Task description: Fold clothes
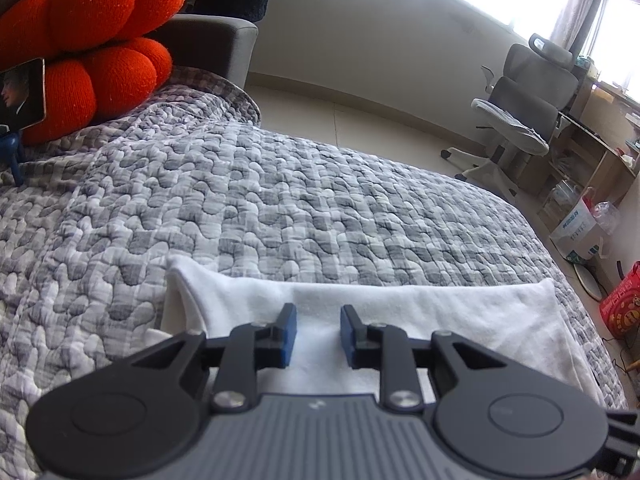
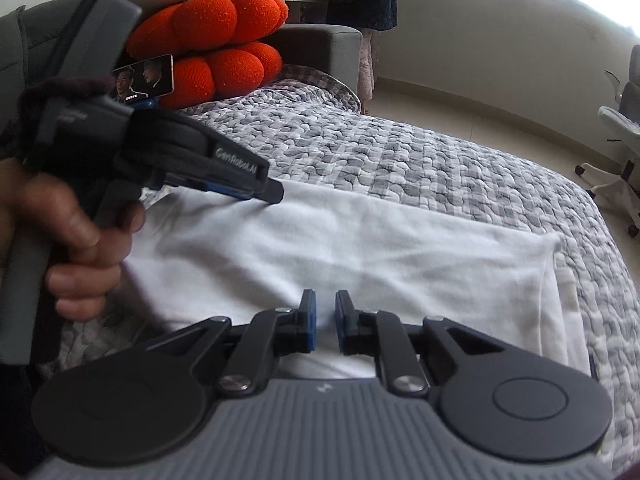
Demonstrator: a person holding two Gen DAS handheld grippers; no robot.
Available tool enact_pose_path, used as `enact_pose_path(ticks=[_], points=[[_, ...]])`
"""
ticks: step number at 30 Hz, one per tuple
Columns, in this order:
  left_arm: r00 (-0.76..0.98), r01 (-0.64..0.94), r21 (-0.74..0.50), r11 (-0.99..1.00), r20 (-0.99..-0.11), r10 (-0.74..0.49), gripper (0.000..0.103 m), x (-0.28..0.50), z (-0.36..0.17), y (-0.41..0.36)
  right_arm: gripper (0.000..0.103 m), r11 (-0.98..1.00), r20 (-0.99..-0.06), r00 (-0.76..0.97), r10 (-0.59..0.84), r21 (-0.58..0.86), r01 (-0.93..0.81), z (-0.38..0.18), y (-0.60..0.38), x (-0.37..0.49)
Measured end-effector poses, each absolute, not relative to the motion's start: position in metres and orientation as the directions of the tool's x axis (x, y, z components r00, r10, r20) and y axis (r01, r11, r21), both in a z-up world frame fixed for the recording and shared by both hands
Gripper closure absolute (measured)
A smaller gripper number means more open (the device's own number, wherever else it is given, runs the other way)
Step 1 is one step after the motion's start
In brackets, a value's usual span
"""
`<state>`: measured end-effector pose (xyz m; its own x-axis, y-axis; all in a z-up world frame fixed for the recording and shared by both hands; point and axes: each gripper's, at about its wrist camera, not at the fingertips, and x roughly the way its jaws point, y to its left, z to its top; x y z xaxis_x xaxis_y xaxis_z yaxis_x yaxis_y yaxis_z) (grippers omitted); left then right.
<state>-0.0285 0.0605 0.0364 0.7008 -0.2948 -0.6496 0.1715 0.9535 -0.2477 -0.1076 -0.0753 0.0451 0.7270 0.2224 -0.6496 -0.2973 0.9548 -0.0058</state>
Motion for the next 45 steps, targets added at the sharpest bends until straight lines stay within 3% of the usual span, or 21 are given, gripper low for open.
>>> enact_pose_path(ticks=[21, 31, 33, 38, 45], points=[[0.711, 0.189, -0.216, 0.958, -0.643, -0.285, 0.078, -0.028, 0.036, 0.058, 0.087, 0.960, -0.659, 0.727, 0.195, -0.023, -0.279, 0.032, -0.070, -0.129], [0.685, 0.124, -0.417, 0.900, -0.620, -0.382, 0.078, -0.009, 0.038, 0.102, 0.087, 0.958, -0.650, 0.728, 0.217, -0.003, -0.288, 0.031, -0.075, -0.130], [0.705, 0.133, -0.421, 0.897, -0.596, -0.384, 0.070, -0.012, 0.042, 0.102, 0.087, 0.953, -0.652, 0.721, 0.235, 0.007, -0.304, 0.033, -0.079, -0.127], [0.731, 0.217, -0.368, 0.904, -0.553, -0.400, 0.066, -0.023, 0.052, 0.088, 0.084, 0.947, -0.642, 0.701, 0.310, 0.146, -0.285, 0.048, -0.106, -0.111], [0.735, 0.285, -0.238, 0.929, -0.568, -0.371, 0.066, -0.023, 0.051, 0.063, 0.075, 0.971, -0.596, 0.767, 0.238, 0.133, -0.198, 0.075, -0.136, -0.057]])
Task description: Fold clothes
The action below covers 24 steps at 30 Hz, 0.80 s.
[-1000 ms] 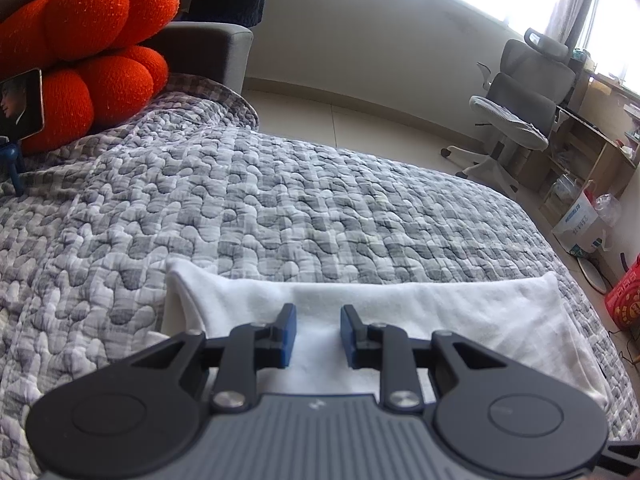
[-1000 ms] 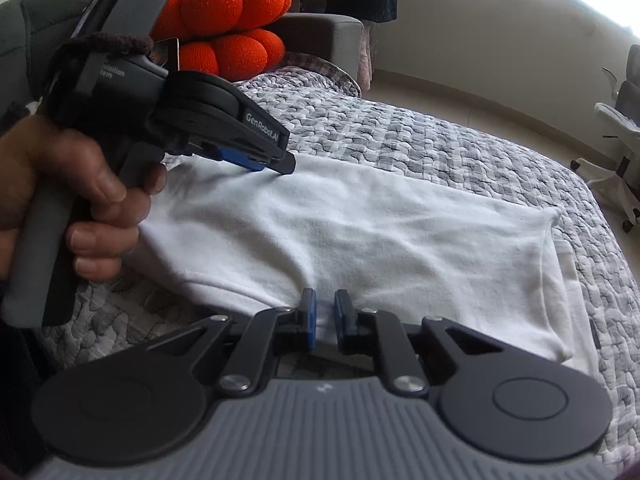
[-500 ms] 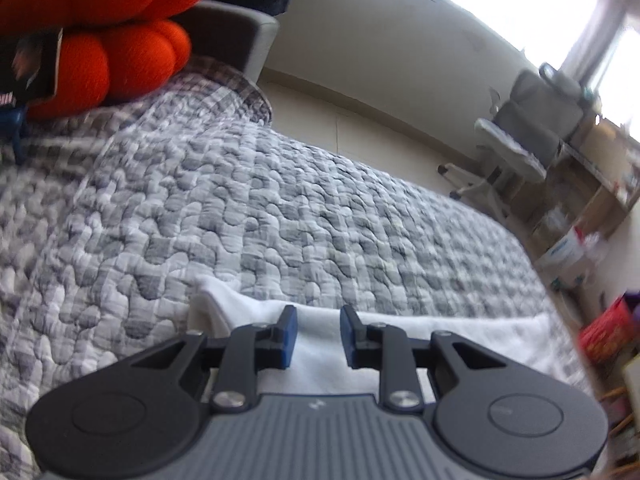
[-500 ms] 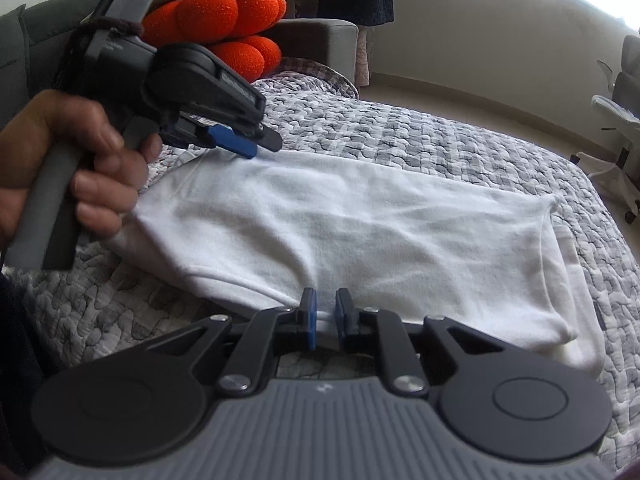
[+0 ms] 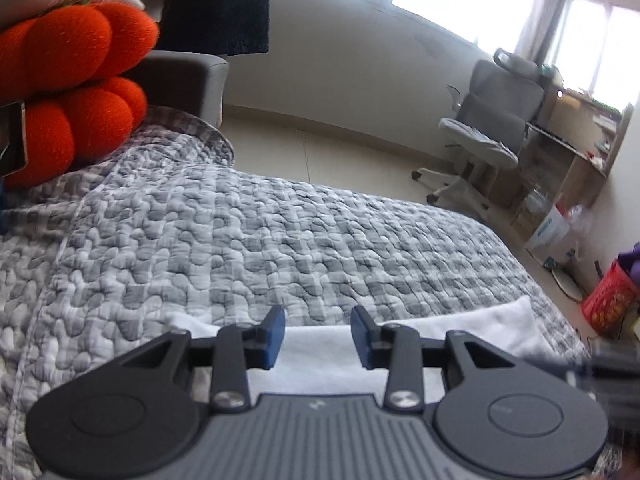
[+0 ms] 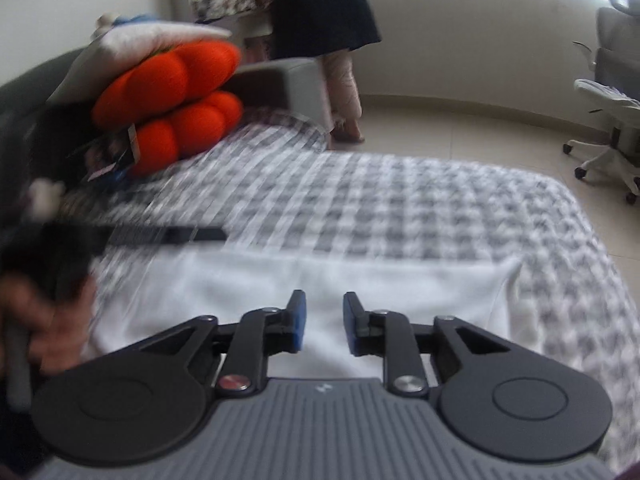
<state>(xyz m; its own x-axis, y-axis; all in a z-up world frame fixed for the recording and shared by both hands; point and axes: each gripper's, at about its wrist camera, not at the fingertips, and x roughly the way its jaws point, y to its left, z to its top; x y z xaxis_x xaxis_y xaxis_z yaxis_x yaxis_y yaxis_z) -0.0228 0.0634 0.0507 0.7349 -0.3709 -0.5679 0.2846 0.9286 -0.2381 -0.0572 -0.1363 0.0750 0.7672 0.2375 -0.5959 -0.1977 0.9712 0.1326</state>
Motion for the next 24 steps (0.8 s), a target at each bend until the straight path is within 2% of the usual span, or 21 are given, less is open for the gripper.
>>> enact_pose_path(ticks=[6, 11, 24], points=[[0.728, 0.296, -0.144, 0.944, -0.606, -0.320, 0.066, -0.015, 0.042, 0.048, 0.075, 0.980, -0.655, 0.731, 0.192, 0.097, -0.171, 0.054, -0.136, -0.006], [0.721, 0.299, -0.085, 0.951, -0.632, -0.283, 0.066, -0.013, 0.034, 0.043, 0.076, 0.982, -0.674, 0.716, 0.183, 0.089, -0.167, 0.045, -0.140, -0.006], [0.722, 0.225, -0.188, 0.956, -0.627, -0.293, 0.068, -0.019, 0.038, 0.075, 0.076, 0.993, -0.675, 0.732, 0.090, 0.115, -0.017, 0.054, -0.181, -0.012]])
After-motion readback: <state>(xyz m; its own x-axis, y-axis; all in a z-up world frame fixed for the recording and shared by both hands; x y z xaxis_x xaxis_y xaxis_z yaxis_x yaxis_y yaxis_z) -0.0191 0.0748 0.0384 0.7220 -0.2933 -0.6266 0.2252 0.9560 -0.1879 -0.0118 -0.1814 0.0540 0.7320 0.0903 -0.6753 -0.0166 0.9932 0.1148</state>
